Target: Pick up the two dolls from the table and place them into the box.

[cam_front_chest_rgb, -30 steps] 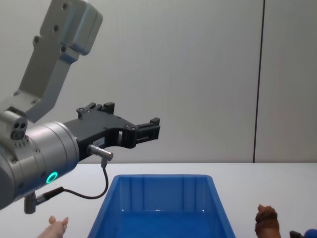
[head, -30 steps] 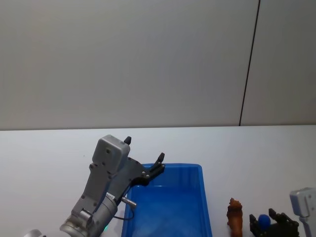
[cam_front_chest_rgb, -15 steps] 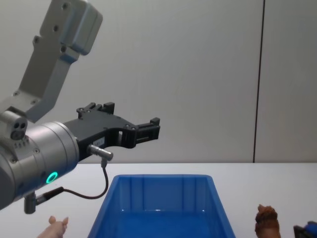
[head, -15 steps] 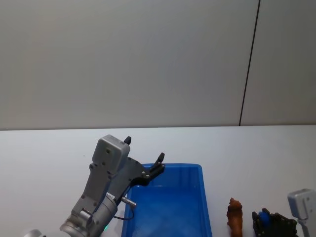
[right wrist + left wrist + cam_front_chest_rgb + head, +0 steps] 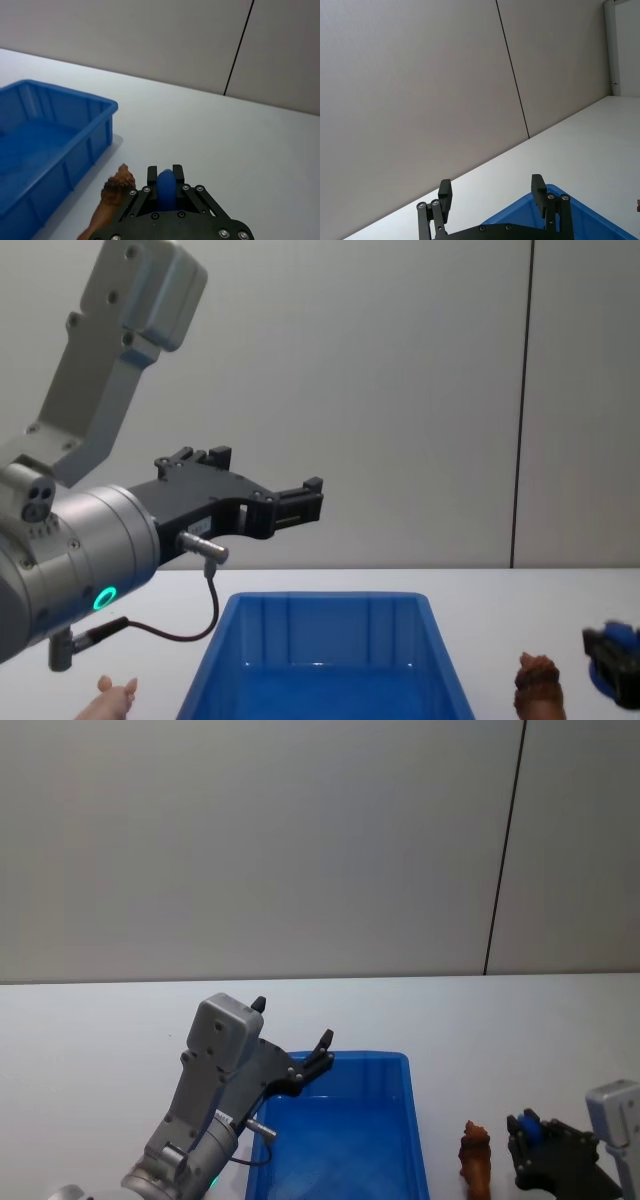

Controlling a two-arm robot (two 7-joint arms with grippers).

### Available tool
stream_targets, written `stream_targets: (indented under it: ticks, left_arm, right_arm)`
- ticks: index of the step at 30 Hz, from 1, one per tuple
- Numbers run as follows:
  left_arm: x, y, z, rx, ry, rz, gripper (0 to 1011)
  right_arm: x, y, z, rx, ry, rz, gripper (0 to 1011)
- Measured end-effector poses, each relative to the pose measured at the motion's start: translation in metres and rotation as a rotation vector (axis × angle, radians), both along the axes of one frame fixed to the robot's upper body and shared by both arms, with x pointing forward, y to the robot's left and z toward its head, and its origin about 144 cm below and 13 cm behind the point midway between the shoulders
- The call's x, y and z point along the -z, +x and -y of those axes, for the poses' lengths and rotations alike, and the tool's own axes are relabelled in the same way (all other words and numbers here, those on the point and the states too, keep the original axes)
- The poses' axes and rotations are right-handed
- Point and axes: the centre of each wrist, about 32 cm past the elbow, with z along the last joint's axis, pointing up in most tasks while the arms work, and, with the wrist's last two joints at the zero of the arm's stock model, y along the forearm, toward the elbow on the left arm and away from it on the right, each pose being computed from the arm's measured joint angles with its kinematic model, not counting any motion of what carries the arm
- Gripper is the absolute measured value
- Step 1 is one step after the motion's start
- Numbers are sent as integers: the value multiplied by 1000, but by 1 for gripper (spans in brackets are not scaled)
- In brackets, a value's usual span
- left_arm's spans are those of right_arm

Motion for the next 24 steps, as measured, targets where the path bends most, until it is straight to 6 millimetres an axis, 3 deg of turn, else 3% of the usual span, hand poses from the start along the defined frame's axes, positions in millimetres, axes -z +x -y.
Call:
stream_targets:
  ticks: [13, 24]
  left_arm:
    - [0, 0, 0, 0, 0, 0, 1001]
    - [0, 0, 0, 0, 0, 0, 1001]
  right_arm:
    - [-19, 10, -11, -116, 38, 66, 143]
    - [-19, 25, -28, -255, 90, 48, 143]
